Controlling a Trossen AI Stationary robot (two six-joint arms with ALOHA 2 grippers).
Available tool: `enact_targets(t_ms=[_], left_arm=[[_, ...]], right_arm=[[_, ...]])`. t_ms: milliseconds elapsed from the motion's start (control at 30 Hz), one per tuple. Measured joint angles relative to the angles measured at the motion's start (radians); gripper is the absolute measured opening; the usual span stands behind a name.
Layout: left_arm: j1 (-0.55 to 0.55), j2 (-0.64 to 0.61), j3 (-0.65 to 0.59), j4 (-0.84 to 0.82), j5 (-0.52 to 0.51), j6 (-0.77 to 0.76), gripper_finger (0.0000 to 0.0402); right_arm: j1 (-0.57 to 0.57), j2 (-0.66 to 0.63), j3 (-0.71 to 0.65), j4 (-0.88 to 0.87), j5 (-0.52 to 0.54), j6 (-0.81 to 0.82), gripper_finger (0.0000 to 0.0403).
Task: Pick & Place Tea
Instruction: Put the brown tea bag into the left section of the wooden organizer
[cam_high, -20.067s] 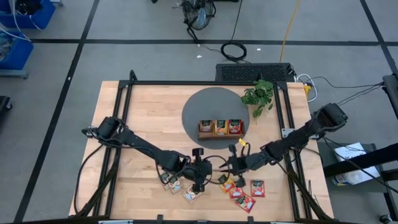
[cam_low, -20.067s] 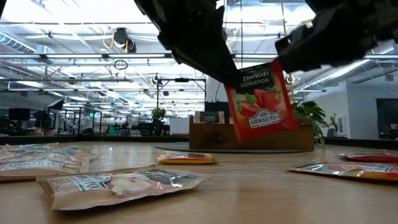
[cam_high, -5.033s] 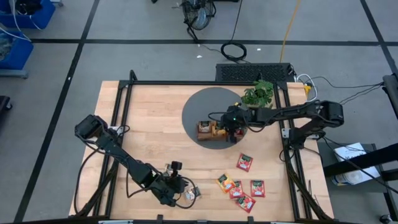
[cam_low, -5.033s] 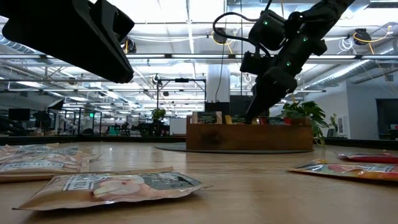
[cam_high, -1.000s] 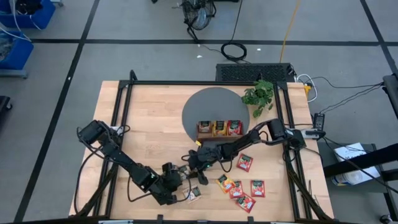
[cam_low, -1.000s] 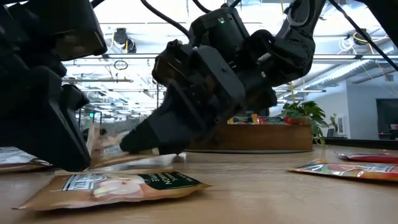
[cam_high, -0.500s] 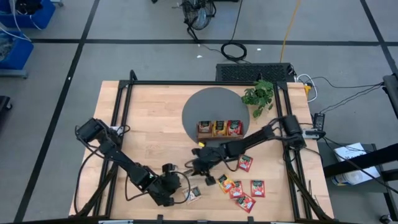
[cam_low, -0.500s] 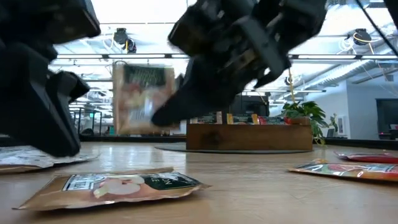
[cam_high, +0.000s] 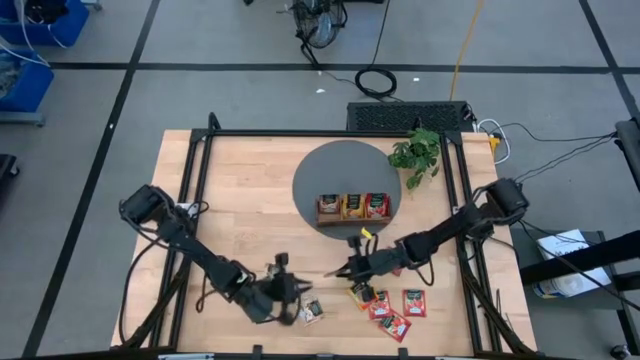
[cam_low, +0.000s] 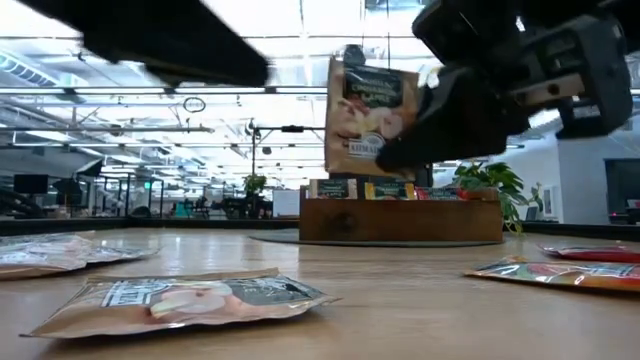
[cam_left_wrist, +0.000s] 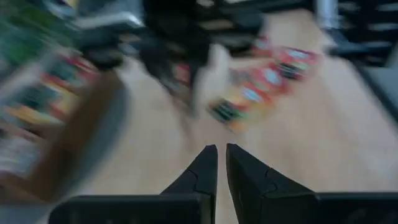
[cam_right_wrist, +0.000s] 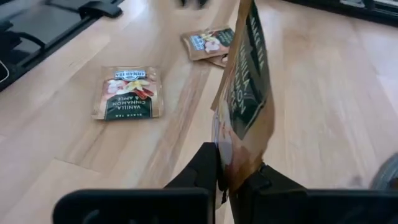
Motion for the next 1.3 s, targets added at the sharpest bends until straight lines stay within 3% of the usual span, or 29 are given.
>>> enact_targets(t_ms=[100, 167, 267, 400, 567, 700, 867, 1067, 1300], left_arm=[[0.04, 0.0, 0.0, 0.059, -0.021, 0.066, 0.0048], [0.075, 0.0, 0.0, 0.062, 0.016, 0.029, 0.0063], [0.14, 0.0, 0.0, 0.031, 0.133, -0.079, 0.0103], [0.196, 0.003, 0.0, 0.0, 0.238, -0.096, 0.0176], [0.213, 0.01, 0.0, 0.003, 0.316, -0.082, 0.0252], [0.21, 0.01, 0.0, 0.018, 0.334, -0.06, 0.0278], [0.216, 0.01, 0.0, 0.057, 0.336, -0.027, 0.0262], [0.239, 0.013, 0.0, 0.043, 0.4, -0.042, 0.0195], [0.249, 0.021, 0.0, 0.051, 0.406, -0.036, 0.012]], right_arm=[[0.002, 0.014, -0.014, 0.009, 0.047, -0.001, 0.0009], [0.001, 0.023, -0.014, 0.011, 0.077, -0.02, 0.001], [0.001, 0.024, -0.013, 0.014, 0.075, -0.035, 0.001], [0.002, 0.024, -0.012, 0.021, 0.072, -0.047, 0.001], [0.004, 0.024, -0.012, 0.024, 0.069, -0.039, 0.001], [0.004, 0.024, -0.012, 0.027, 0.069, -0.037, 0.001], [0.0, 0.062, -0.006, 0.042, 0.041, -0.059, 0.0011], [-0.009, 0.073, 0.012, 0.051, 0.045, -0.066, 0.0011], [-0.009, 0.074, 0.011, 0.05, 0.042, -0.056, 0.0011]])
